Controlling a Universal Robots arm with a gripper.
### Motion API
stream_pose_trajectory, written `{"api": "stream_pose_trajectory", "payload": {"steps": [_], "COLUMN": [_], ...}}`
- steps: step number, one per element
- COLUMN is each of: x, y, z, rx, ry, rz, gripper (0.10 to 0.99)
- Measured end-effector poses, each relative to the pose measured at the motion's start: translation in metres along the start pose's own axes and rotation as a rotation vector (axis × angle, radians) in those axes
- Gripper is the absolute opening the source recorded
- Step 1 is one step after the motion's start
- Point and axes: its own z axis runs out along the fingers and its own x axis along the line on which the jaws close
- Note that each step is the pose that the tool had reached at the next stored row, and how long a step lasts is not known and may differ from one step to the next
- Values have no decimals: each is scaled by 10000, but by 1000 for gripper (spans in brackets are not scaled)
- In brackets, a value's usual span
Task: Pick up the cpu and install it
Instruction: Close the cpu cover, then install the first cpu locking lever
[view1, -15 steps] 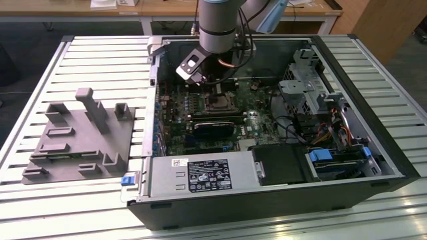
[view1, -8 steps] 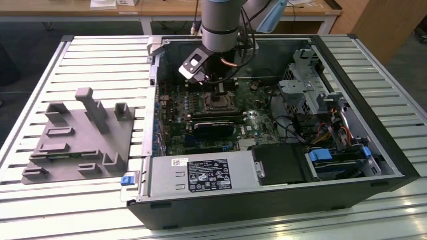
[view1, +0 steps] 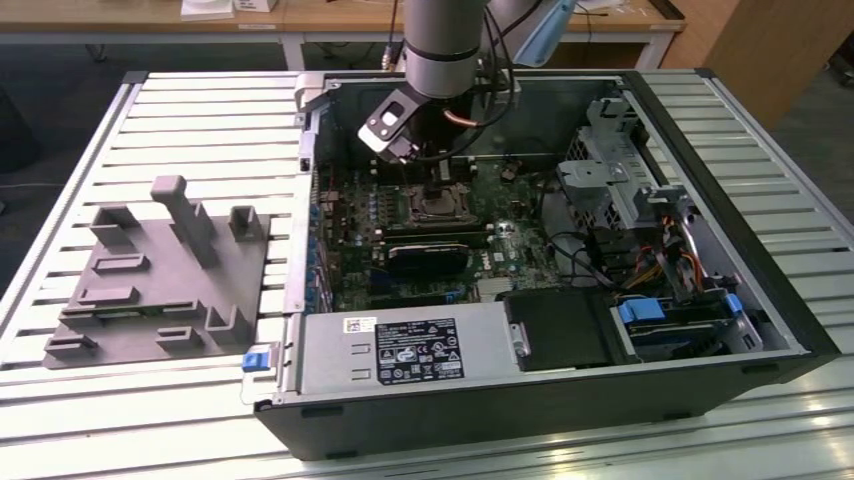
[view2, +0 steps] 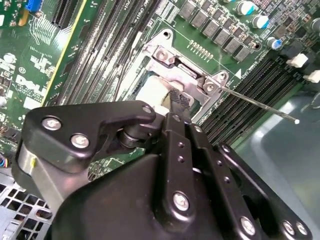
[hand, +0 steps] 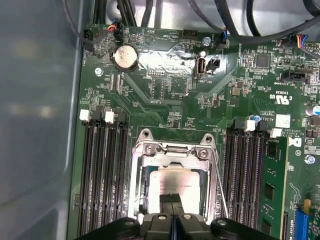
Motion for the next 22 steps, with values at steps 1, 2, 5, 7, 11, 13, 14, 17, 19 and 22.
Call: {"api": "stream_pose_trajectory", "payload": {"steps": [1,2,5,7,11,13,14,17,19,22], "x": [0,0,-1,-1,-1,-1,-1,-1,-1,0], "y": [2,7,15,24,32,33,33,34,36,37], "z": [0,1,2,2,2,-8,-18,-76,-136,-241], "rx": [0,0,2,3,3,4,3,-2,-10,-21], "ry": [1,1,1,0,1,-2,0,0,0,-1], "rz": [0,0,0,0,2,1,1,0,0,0], "gripper": [106,106,106,106,106,106,106,106,106,106]}}
